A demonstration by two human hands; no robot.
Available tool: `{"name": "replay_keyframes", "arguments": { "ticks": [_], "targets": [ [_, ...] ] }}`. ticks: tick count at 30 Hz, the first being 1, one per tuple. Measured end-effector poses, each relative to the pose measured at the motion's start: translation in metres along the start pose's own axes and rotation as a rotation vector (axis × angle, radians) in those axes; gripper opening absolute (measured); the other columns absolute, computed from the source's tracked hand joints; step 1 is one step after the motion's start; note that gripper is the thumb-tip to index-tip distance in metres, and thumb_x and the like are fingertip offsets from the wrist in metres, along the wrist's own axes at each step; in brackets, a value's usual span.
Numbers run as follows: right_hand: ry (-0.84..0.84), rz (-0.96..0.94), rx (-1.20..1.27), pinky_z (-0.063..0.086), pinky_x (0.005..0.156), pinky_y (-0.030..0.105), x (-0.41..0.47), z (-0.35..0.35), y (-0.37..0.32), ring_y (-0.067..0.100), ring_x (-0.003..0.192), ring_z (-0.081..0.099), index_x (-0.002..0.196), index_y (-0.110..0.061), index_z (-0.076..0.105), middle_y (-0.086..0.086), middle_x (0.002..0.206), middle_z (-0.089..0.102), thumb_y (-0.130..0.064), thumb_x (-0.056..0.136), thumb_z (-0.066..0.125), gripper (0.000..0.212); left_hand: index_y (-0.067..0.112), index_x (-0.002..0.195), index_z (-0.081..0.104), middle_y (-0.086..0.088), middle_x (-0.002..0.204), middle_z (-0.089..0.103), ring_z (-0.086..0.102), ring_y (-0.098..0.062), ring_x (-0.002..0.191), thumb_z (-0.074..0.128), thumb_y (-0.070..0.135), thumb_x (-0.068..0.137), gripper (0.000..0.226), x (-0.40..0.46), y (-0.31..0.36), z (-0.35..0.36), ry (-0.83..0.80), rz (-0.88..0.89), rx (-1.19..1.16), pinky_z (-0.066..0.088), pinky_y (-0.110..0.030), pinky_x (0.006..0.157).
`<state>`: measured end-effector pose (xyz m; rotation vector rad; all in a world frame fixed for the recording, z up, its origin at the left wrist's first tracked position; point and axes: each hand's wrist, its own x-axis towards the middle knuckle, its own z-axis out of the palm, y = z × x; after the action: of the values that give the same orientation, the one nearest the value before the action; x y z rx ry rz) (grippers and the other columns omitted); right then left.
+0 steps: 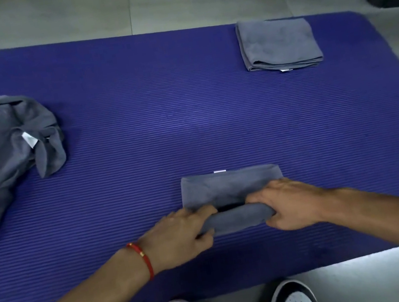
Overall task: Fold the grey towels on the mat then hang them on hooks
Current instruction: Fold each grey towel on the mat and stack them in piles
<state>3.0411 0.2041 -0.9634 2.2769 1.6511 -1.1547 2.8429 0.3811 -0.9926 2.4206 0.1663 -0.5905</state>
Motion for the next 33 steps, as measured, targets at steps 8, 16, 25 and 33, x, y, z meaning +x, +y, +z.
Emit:
{"name": "replay_keyframes", "arguments": {
  "ticks": [8,16,25,33],
  "targets": [
    [-0.069,-0.119,-0.081,0.046,0.094,0.025,-0.016,-0.002,0.014,-0.001,0.116,0.045,0.126,-0.043,0.049,-0.026,0.128,0.042,-0.05,0.083,0.067,0.046,0.027,0.116,0.058,0.008,0.111,0.062,0.058,-0.014,0.105,0.05,0.035,0.086,0.032,-0.01,-0.008,0.043,0.232,0.212,0.325,0.048,-0.037,0.092],
    [0.262,0.069,0.18,0.052,0.073,0.026,-0.036,-0.022,0.025,0.004,0.082,0.066,0.107,-0.036,0.066,-0.015,0.091,0.071,-0.033,0.078,0.063,0.03,0.029,0.101,0.065,0.01,0.079,0.07,0.066,-0.006,0.072,0.056,0.038,0.082,0.024,-0.008,0.013,-0.015,0.551,0.06,-0.185,0.046,-0.017,0.073],
    [0.752,0.092,0.889,0.056,0.082,0.026,0.028,-0.153,0.081,0.008,0.093,0.071,0.1,-0.023,0.076,-0.004,0.099,0.077,-0.027,0.09,0.076,0.011,0.015,0.113,0.065,-0.004,0.102,0.075,0.072,-0.015,0.092,0.078,0.029,0.087,0.032,0.073,-0.008,-0.179,0.561,-0.156,-0.937,0.061,-0.032,0.075],
    [0.938,0.158,0.841,0.053,0.096,0.029,0.05,-0.214,0.15,0.002,0.104,0.068,0.107,-0.027,0.074,-0.014,0.107,0.075,-0.036,0.093,0.071,0.017,0.009,0.12,0.066,-0.007,0.107,0.077,0.073,-0.023,0.103,0.069,0.007,0.093,0.027,0.144,0.015,-0.225,0.523,-0.11,-0.975,0.06,-0.038,0.09]
  ]
}}
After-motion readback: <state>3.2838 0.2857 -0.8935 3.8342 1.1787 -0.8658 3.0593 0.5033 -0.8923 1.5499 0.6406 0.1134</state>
